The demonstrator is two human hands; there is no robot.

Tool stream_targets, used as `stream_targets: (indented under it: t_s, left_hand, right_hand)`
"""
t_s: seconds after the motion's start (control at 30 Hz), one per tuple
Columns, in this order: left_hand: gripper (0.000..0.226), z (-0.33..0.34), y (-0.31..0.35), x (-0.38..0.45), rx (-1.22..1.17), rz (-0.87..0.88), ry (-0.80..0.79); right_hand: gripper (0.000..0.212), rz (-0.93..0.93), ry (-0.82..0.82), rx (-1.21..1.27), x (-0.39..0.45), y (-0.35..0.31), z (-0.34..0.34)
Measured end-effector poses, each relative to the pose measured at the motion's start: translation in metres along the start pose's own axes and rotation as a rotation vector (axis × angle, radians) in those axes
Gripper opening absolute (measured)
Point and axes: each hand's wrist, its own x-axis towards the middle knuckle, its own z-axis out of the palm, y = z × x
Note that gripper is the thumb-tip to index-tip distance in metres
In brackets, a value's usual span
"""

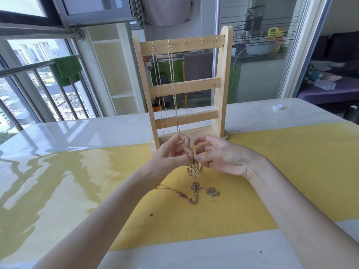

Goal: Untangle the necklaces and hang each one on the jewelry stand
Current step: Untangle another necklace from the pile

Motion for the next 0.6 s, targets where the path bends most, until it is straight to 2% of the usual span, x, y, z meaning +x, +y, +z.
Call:
stream_targets:
  t_s: [0.07,0.2,0.3,0.4,0.47,0.6]
  left_hand:
    - [0.025,0.001,-0.002,0.001,-0.009,-0.004,0.011]
    - [0.028,0.003,-0.002,0.006,0.393,0.021,0.039]
    - [0.031,0.007,0.008,0.012,0.543,0.056,0.074]
    - [0.028,0.006,0.014,0.014,0.488,0.022,0.101]
    - [0.027,0.005,0.014,0.013,0.414,-0.031,0.123]
    - [0.024,0.009,0.009,0.011,0.321,-0.076,0.152]
  right_hand:
    - [0.038,0.007,0.015,0.03,0.0,0.001,-0.001]
    - [0.041,0.03,0.184,-0.076,0.003,0.008,0.002]
    - [0.039,-0.017,0.287,-0.134,0.005,0.01,0.005]
    - [0.036,-0.078,0.316,-0.056,0.002,0.005,0.002]
    - [0.035,-0.103,0.28,-0.012,-0.001,0.001,0.001]
    - [0.029,-0.099,0.191,-0.144,-0.003,-0.002,0.007]
